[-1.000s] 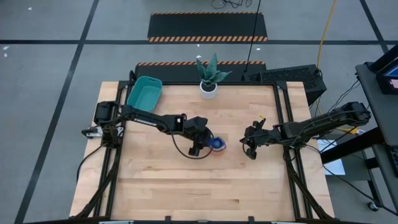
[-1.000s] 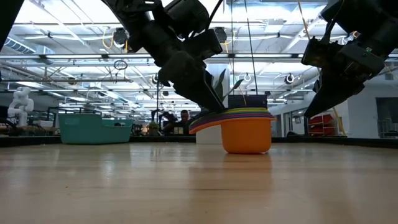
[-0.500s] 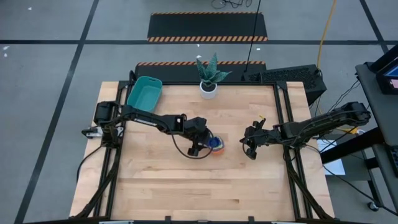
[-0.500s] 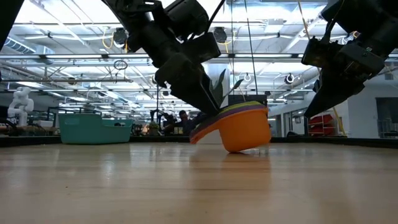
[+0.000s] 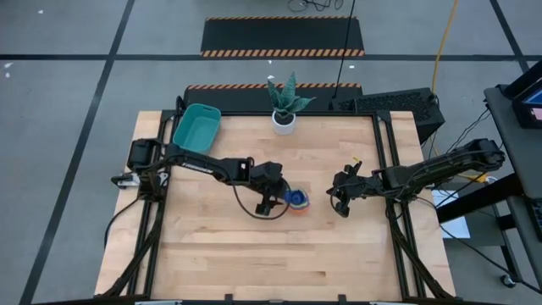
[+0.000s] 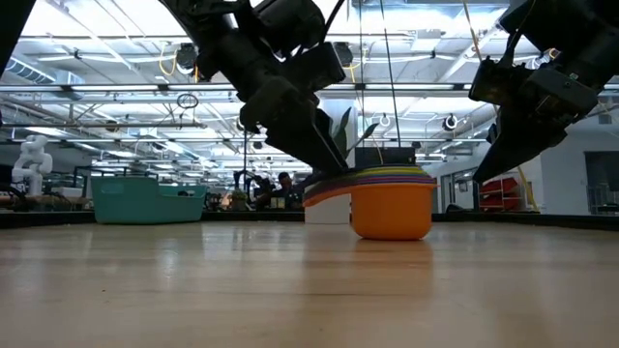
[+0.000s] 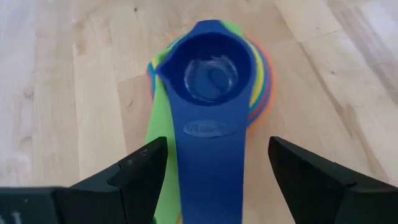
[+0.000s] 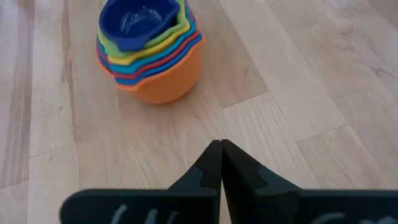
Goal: Nest measuring cups in basket
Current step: Stack the dark blue measuring cup on top of the green measuring cup, then put the nested measuring cups into the bin
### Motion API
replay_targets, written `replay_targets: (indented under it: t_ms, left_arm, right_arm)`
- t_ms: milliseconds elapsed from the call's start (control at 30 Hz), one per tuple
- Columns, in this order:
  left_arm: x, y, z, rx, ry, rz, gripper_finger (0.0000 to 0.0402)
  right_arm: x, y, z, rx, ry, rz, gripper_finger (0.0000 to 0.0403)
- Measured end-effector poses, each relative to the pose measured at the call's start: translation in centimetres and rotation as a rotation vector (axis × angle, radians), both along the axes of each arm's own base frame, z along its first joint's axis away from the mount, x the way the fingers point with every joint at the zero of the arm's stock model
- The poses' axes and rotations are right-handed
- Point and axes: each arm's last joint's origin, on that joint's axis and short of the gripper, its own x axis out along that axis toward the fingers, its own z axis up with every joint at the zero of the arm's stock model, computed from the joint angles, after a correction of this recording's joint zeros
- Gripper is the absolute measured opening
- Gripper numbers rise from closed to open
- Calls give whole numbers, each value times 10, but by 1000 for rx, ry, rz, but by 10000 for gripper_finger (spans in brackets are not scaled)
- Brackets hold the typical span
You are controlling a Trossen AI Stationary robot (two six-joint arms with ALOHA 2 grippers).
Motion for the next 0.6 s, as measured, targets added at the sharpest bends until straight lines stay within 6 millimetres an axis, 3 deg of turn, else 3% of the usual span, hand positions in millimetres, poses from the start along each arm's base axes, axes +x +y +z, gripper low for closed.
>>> replay_targets:
  t_ms: [233,433,600]
  left_arm:
    - [0,-5,5,36,-27,4,283]
    - [1,2,2,55,-19,46,284]
    - [1,1,2,42,-23,33,305]
  right_arm:
    - [0,0,0,3,0,2,0]
    - [0,0,0,14,-2,-9,0]
    - [0,0,0,16,-2,-11,0]
